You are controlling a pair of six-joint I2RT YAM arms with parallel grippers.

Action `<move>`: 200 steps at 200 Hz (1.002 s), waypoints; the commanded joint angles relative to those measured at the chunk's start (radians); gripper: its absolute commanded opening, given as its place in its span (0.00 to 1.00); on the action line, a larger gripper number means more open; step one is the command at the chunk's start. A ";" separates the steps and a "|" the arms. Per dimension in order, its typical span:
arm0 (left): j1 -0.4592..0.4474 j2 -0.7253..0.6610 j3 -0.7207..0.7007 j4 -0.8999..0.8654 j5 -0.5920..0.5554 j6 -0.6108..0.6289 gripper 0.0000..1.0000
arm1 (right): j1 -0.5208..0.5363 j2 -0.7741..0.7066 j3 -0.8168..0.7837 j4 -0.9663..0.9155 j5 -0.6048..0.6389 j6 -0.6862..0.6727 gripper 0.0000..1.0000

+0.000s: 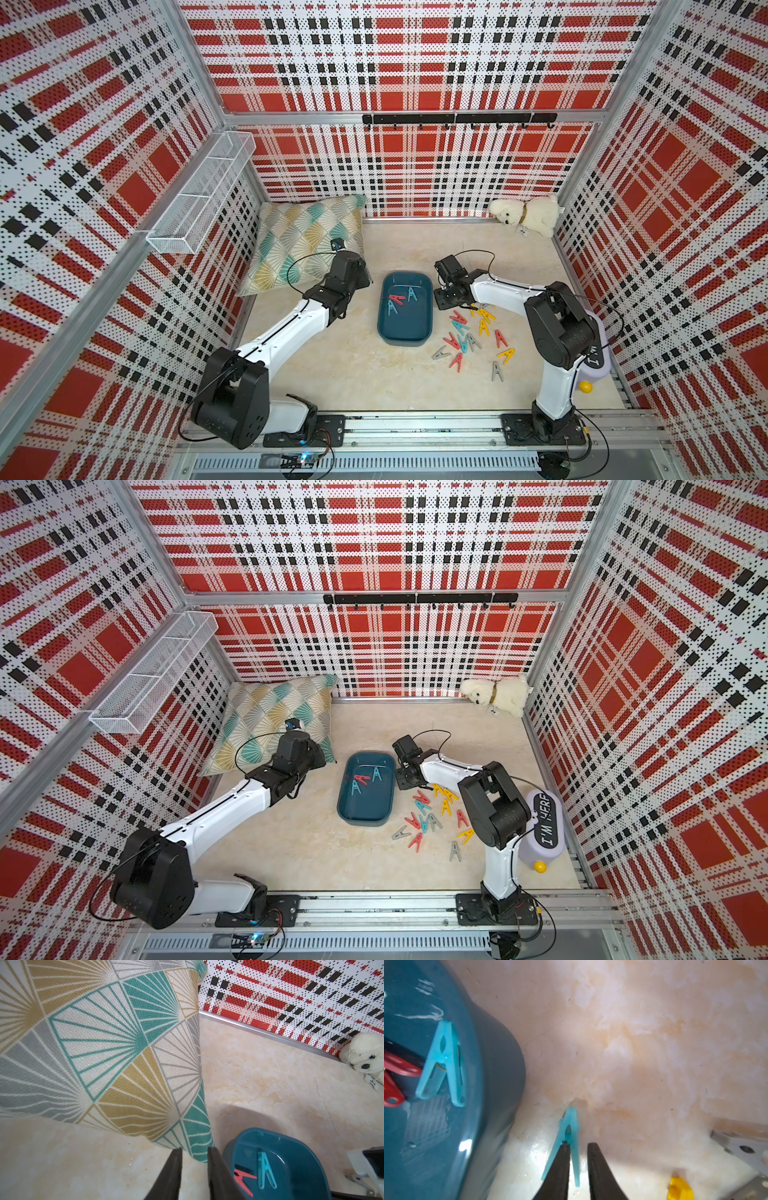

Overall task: Put the clothespins into the storage box
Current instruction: Pick up the clothespin from the center of the board.

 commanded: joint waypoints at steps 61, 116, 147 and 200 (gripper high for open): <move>-0.001 -0.026 0.006 0.002 -0.012 -0.002 0.28 | 0.009 -0.081 -0.059 0.013 -0.019 -0.009 0.23; -0.006 -0.022 0.007 0.002 -0.012 -0.002 0.28 | 0.010 -0.020 -0.039 0.016 -0.021 -0.013 0.23; -0.005 -0.030 0.007 0.001 -0.016 -0.002 0.28 | 0.014 0.001 -0.028 0.020 -0.006 -0.009 0.20; -0.006 -0.027 0.004 0.002 -0.013 -0.002 0.28 | 0.015 0.021 -0.010 0.009 0.005 -0.010 0.10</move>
